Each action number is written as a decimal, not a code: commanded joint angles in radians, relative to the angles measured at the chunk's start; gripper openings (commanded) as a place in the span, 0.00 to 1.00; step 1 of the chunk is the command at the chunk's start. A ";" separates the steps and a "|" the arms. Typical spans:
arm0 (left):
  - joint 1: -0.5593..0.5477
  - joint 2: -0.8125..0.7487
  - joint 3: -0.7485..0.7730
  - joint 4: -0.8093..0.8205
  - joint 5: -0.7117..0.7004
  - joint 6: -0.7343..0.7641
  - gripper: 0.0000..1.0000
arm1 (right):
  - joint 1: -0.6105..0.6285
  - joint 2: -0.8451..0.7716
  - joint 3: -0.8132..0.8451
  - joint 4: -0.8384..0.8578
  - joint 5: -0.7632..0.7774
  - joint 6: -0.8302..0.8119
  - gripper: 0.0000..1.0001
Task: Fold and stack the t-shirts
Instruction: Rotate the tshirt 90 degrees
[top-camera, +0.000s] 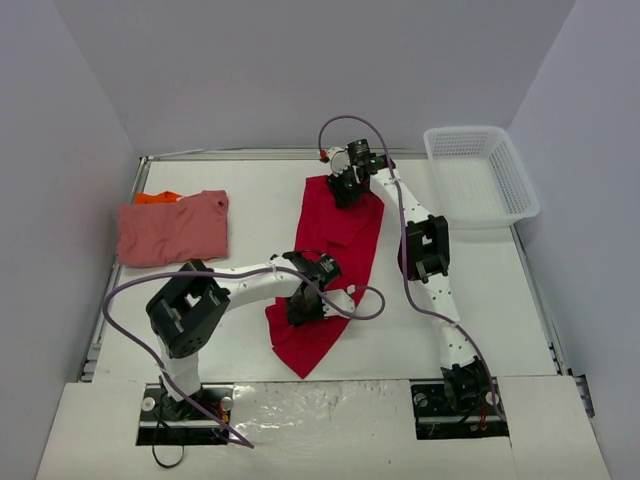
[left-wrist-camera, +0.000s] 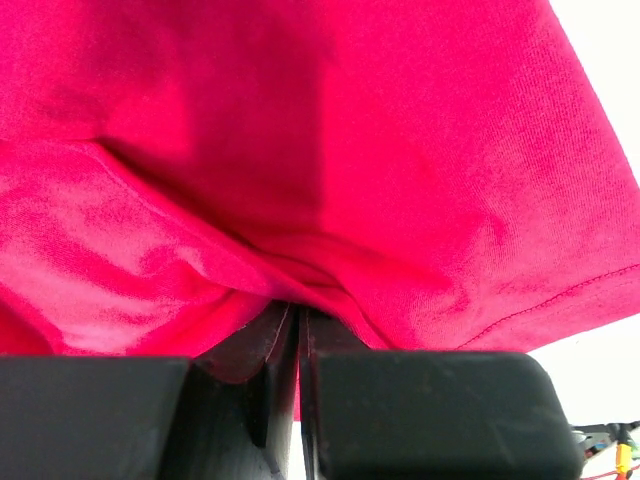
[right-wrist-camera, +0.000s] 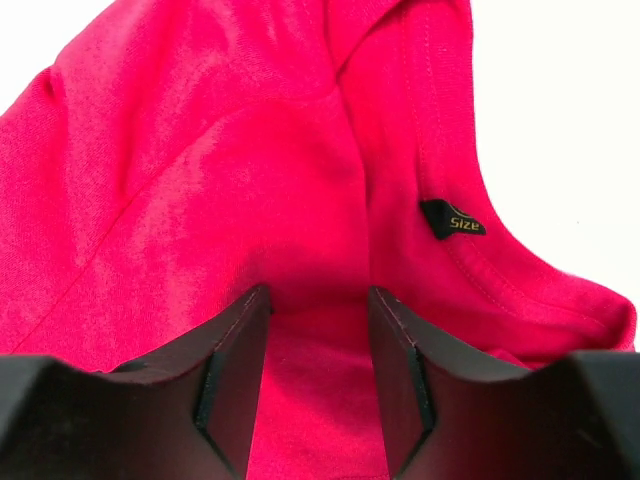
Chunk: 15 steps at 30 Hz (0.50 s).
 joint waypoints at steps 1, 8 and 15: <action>0.012 0.012 -0.007 -0.002 0.084 -0.024 0.02 | 0.016 -0.005 -0.014 -0.037 0.016 -0.013 0.41; 0.059 -0.049 0.171 -0.126 0.044 0.010 0.02 | 0.016 -0.191 -0.059 0.023 0.046 -0.002 0.42; 0.117 -0.138 0.384 -0.248 0.101 0.016 0.02 | 0.013 -0.384 -0.178 0.050 0.137 -0.016 0.41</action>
